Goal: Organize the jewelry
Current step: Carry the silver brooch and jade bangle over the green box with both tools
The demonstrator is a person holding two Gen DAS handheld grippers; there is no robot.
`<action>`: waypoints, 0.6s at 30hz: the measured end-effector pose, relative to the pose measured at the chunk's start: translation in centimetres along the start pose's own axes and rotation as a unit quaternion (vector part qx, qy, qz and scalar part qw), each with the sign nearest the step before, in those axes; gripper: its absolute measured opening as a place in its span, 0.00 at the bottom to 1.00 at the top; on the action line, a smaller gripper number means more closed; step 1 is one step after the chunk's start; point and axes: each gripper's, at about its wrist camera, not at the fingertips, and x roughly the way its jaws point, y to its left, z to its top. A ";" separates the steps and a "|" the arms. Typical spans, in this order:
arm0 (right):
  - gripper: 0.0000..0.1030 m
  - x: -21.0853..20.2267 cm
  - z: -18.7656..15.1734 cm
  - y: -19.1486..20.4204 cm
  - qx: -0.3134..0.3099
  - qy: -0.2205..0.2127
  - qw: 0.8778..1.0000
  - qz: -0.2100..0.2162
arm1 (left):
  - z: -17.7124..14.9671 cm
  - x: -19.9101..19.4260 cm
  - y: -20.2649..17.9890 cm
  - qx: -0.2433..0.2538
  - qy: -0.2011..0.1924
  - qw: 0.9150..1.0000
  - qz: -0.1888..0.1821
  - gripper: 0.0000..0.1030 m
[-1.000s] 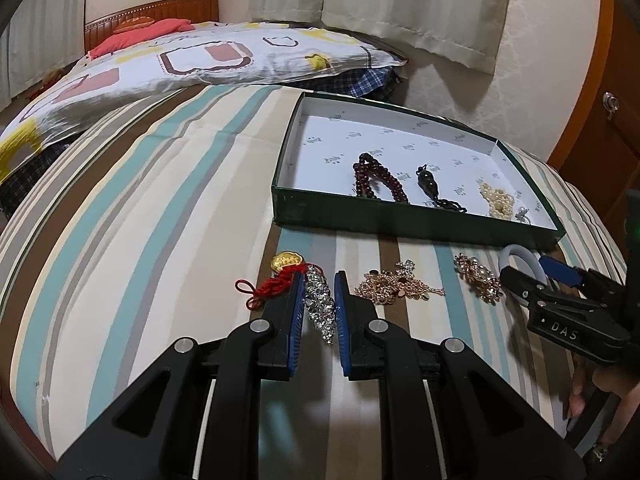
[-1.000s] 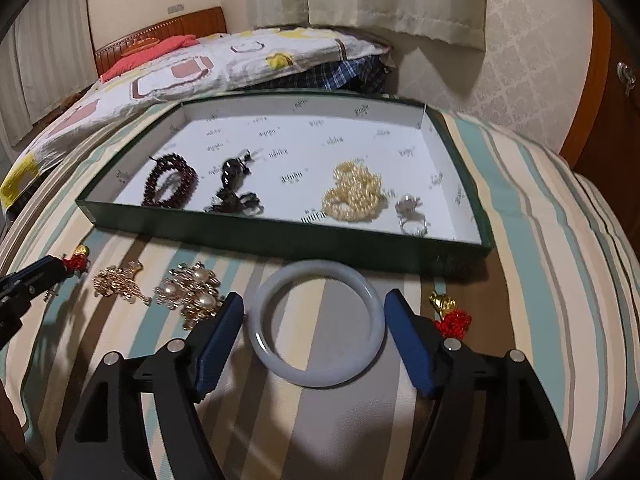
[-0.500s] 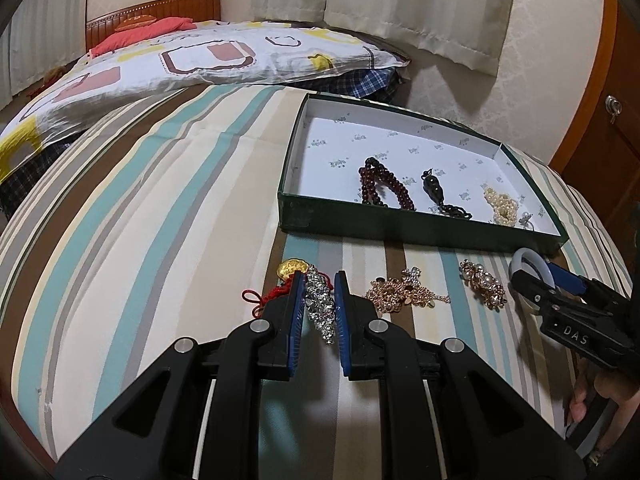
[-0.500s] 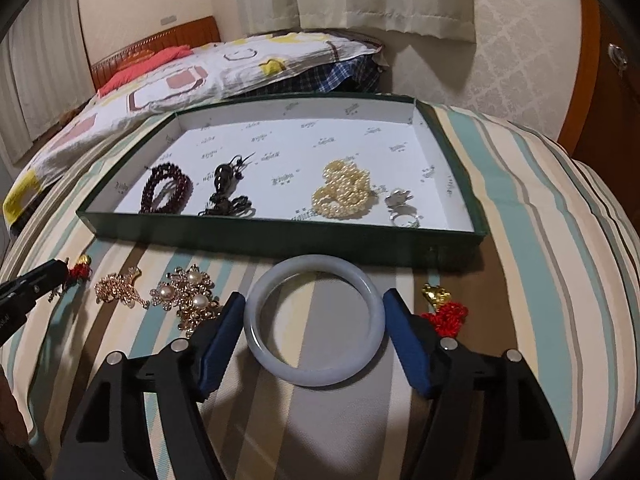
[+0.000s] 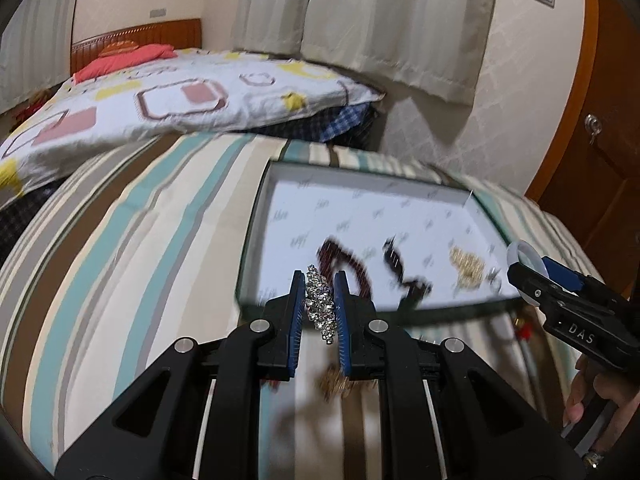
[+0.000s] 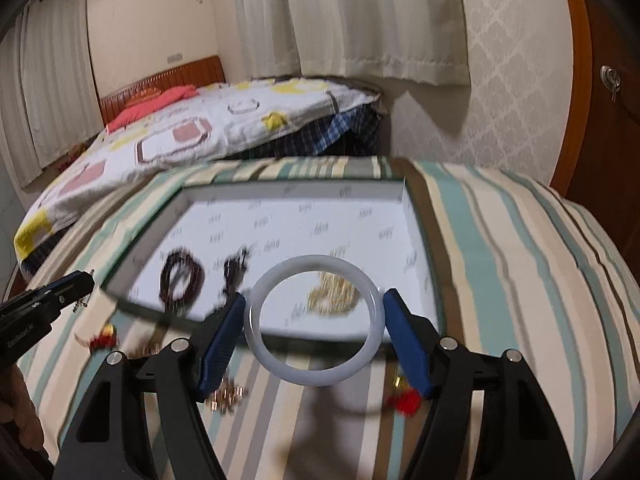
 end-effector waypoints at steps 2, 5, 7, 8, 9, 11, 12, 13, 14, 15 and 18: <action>0.67 0.3 1.2 -0.3 -0.002 -0.010 1.000 -0.001 | 1.3 0.6 -0.3 0.002 -0.009 1.000 -0.005 0.15; 0.67 1.6 3.0 -0.8 -0.006 -0.020 1.000 0.001 | 3.3 2.1 -0.8 0.008 -0.015 1.000 -0.008 0.15; 0.67 2.9 4.0 -1.1 -0.008 -0.019 1.000 0.003 | 4.5 3.6 -0.9 0.005 -0.012 1.000 -0.013 0.15; 0.67 3.7 4.5 -1.2 -0.010 -0.017 1.000 0.002 | 5.1 4.4 -1.0 0.005 -0.011 1.000 -0.013 0.15; 0.67 4.2 4.7 -1.3 -0.011 -0.015 1.000 0.001 | 5.8 5.5 -1.2 0.008 -0.009 1.000 -0.012 0.15; 0.67 5.7 5.1 -1.4 -0.017 -0.005 1.000 -0.001 | 6.5 7.2 -1.4 0.013 -0.002 1.000 -0.011 0.15; 0.67 6.7 5.3 -1.5 -0.018 0.002 1.000 -0.002 | 6.9 8.2 -1.5 0.017 0.004 1.000 -0.008 0.15; 0.67 7.6 5.4 -1.7 -0.017 0.009 1.000 -0.001 | 7.1 8.9 -1.5 0.020 0.008 1.000 -0.006 0.15; 0.67 8.2 5.4 -1.9 -0.015 0.014 1.000 -0.001 | 7.3 10.0 -1.6 0.024 0.015 1.000 -0.003 0.15; 0.67 8.9 5.3 -2.0 -0.015 0.022 1.000 -0.001 | 7.4 11.0 -1.6 0.027 0.024 0.999 -0.002 0.15; 0.67 10.8 5.1 -2.6 -0.013 0.045 0.999 -0.001 | 7.5 13.5 -1.4 0.026 0.053 0.998 -0.001 0.15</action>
